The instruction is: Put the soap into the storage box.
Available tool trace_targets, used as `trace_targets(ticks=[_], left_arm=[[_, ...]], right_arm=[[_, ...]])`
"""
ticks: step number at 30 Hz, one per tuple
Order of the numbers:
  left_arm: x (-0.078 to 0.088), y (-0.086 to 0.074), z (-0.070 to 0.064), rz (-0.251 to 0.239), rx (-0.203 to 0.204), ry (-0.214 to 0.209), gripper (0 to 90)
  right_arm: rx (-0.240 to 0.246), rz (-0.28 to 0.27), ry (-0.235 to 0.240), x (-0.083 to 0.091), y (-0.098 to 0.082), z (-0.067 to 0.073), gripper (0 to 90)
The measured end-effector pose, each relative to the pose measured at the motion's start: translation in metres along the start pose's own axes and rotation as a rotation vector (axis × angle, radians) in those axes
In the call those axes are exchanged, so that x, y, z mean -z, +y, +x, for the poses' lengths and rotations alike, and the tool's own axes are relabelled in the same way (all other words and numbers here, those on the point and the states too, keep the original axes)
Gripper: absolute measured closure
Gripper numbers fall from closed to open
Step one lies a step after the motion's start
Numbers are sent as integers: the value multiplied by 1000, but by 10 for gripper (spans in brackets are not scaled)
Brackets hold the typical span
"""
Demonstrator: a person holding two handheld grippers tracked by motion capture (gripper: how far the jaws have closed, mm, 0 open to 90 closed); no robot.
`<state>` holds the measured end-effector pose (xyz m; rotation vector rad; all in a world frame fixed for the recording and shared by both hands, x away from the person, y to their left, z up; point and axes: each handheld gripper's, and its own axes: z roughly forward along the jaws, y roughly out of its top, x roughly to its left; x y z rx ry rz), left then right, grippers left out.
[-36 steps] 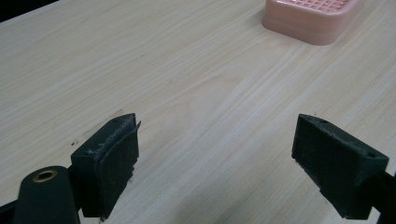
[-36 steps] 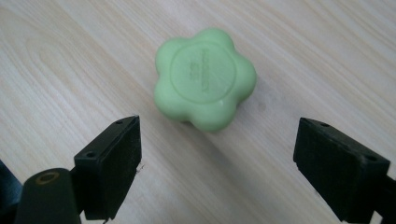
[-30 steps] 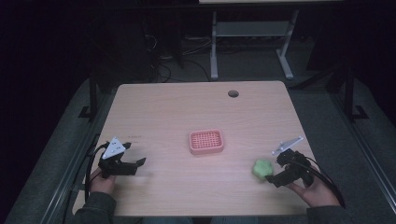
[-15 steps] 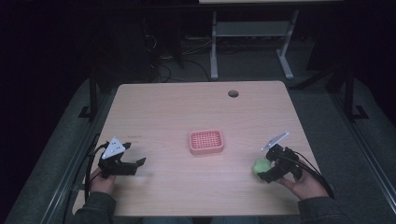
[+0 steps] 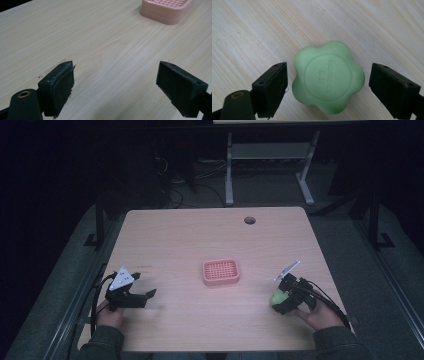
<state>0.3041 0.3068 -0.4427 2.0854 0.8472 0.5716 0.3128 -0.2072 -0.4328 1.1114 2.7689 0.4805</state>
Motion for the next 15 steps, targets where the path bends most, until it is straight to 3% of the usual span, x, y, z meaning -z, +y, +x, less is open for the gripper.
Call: trace_targets(ticks=[15], left_arm=[[1,0,0,1,-1,1,144]], right_arm=[[1,41,-10,-8,4,0,173]])
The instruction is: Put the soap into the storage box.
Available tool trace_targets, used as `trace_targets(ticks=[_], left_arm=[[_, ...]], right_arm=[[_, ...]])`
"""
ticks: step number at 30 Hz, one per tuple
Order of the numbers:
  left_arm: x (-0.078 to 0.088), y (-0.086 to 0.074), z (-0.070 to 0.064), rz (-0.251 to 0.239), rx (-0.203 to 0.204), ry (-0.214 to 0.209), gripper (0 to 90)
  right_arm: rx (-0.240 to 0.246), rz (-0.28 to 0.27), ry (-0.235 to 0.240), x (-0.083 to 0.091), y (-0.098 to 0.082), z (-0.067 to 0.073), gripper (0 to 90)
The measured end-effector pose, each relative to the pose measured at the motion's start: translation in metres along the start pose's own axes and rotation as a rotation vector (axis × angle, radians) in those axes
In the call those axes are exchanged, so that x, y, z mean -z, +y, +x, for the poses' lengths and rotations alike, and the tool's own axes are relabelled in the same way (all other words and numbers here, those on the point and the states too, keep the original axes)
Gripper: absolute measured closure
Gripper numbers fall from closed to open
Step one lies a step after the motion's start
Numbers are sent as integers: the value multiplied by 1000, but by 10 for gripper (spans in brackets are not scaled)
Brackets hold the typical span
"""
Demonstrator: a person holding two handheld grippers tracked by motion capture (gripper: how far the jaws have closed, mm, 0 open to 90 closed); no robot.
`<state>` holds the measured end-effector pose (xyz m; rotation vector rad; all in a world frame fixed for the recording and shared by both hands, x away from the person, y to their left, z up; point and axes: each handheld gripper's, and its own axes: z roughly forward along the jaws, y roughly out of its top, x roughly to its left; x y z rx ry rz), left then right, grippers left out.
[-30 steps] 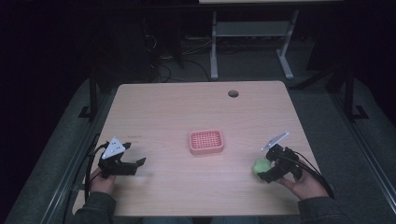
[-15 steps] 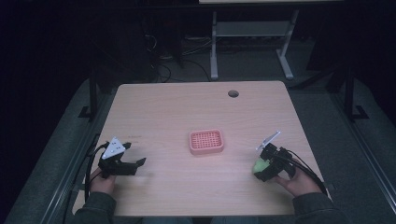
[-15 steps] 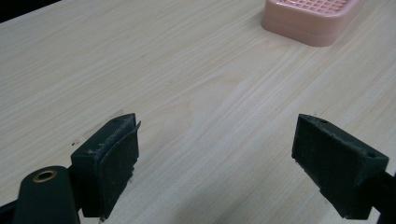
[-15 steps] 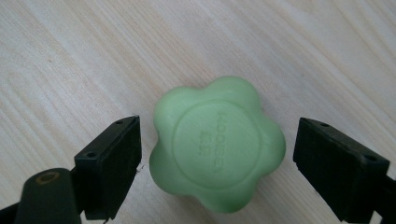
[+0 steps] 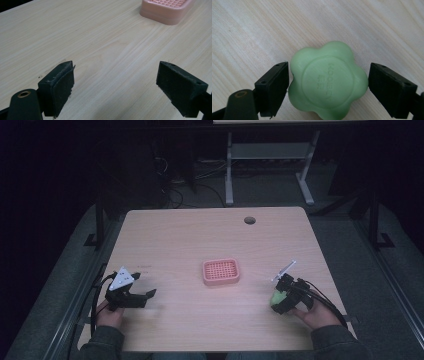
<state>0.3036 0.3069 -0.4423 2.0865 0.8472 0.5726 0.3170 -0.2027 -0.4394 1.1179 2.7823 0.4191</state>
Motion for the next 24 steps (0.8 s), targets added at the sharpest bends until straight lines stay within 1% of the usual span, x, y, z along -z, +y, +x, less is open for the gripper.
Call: trace_targets(ticks=[4,5,7,10,12,13,16,18,20,22,24], left_arm=[[0,0,0,1,-2,-1,144],[0,0,0,0,0,-1,144],[0,0,0,-8,10,-1,144],[0,0,0,-1,2,-1,144],[0,0,0,-8,9,-1,144],[0,0,0,-1,-1,0,144],[0,0,0,-2,-3,0,144],[0,0,0,-9,8,0,144],[0,0,0,-1,2,-1,144],[0,0,0,0,2,1,144],[0,0,0,-1,1,0,144]], right_arm=[[0,11,-1,-2,0,1,187],[1,13,1,-2,0,1,203],[1,14,5,-3,0,1,213],[0,18,6,-3,-1,1,243],[2,16,5,-3,-1,1,244],[2,17,4,-3,-1,1,245],[0,18,6,-2,0,1,252],[-1,21,6,-2,0,1,253],[6,25,1,-2,1,1,254],[11,19,14,-1,2,1,256],[14,18,17,0,3,2,256]])
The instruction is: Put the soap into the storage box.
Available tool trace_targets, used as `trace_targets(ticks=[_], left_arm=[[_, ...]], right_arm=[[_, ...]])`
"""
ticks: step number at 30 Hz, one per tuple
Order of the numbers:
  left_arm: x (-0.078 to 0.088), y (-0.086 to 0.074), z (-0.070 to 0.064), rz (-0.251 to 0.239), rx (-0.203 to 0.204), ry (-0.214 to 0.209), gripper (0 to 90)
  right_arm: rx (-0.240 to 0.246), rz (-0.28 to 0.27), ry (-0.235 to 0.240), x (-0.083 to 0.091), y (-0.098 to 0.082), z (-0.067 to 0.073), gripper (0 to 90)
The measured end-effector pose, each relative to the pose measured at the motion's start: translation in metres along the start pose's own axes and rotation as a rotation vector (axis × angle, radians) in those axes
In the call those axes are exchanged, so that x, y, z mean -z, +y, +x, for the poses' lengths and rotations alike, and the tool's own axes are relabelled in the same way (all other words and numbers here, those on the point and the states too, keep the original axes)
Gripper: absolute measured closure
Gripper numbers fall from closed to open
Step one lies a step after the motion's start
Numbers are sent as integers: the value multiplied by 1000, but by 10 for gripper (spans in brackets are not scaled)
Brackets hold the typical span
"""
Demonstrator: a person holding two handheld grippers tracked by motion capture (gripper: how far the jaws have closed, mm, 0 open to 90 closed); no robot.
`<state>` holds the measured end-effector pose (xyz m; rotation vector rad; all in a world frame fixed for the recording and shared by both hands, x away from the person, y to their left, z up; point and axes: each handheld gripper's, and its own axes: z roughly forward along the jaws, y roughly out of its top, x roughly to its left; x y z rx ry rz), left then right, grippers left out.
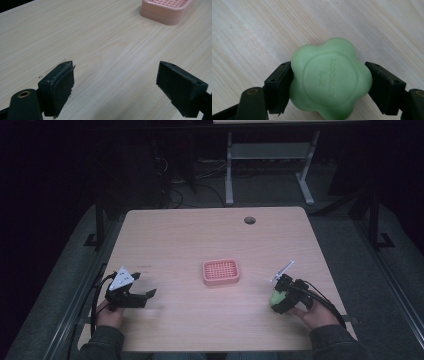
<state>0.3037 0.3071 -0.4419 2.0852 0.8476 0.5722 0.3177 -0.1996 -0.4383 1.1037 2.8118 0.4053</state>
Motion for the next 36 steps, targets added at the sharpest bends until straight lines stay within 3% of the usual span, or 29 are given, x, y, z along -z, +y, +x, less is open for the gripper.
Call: trace_targets(ticks=[4,7,9,10,12,24,36], left_arm=[[0,0,0,-3,3,-1,144],[0,0,-1,-14,22,0,144],[0,0,-1,-11,24,0,144],[0,0,-1,-13,26,0,144],[1,0,0,-8,17,0,144],[0,0,-1,-13,18,-1,144],[0,0,0,-17,23,-2,144]], right_arm=[[10,2,22,3,6,2,258],[24,18,25,4,12,4,259],[35,9,-1,5,14,6,260],[47,19,14,6,15,6,260],[56,9,-5,8,18,8,260],[83,-26,17,18,33,7,260],[136,-49,38,27,67,9,259]])
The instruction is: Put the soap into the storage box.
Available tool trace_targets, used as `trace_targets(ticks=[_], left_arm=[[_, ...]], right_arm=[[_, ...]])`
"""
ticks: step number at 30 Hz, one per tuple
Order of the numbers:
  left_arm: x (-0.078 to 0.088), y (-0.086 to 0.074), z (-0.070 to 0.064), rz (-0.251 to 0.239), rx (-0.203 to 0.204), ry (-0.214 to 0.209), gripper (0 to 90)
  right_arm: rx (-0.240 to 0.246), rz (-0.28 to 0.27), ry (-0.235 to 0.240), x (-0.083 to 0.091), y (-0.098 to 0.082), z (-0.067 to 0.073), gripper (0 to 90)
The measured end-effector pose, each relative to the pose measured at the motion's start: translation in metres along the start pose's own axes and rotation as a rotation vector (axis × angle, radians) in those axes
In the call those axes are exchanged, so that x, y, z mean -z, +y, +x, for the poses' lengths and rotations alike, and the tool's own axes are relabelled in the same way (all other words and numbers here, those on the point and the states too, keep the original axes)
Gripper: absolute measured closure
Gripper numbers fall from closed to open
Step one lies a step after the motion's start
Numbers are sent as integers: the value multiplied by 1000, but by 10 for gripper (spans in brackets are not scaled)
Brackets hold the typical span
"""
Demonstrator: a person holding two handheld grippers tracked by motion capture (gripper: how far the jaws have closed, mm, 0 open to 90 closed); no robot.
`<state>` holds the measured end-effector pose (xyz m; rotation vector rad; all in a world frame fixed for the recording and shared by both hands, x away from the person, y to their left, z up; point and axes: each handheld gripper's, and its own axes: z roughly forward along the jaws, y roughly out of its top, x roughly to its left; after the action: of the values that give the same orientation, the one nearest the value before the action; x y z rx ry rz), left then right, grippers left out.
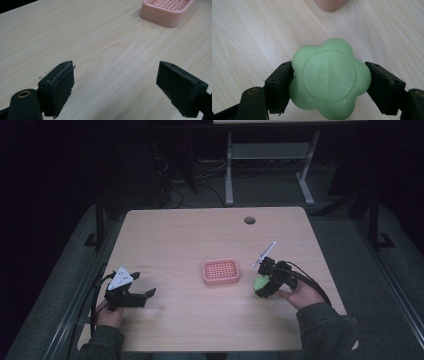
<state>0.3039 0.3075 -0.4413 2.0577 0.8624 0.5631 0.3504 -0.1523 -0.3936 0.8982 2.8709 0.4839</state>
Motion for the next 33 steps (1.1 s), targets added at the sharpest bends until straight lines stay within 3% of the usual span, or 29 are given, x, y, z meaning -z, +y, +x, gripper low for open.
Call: trace_targets(ticks=[14,33], left_arm=[[0,0,0,-21,12,-1,144],[0,1,-1,-26,20,-8,144]], right_arm=[[46,0,20,-3,34,-1,259],[76,-2,42,-13,67,-1,259]])
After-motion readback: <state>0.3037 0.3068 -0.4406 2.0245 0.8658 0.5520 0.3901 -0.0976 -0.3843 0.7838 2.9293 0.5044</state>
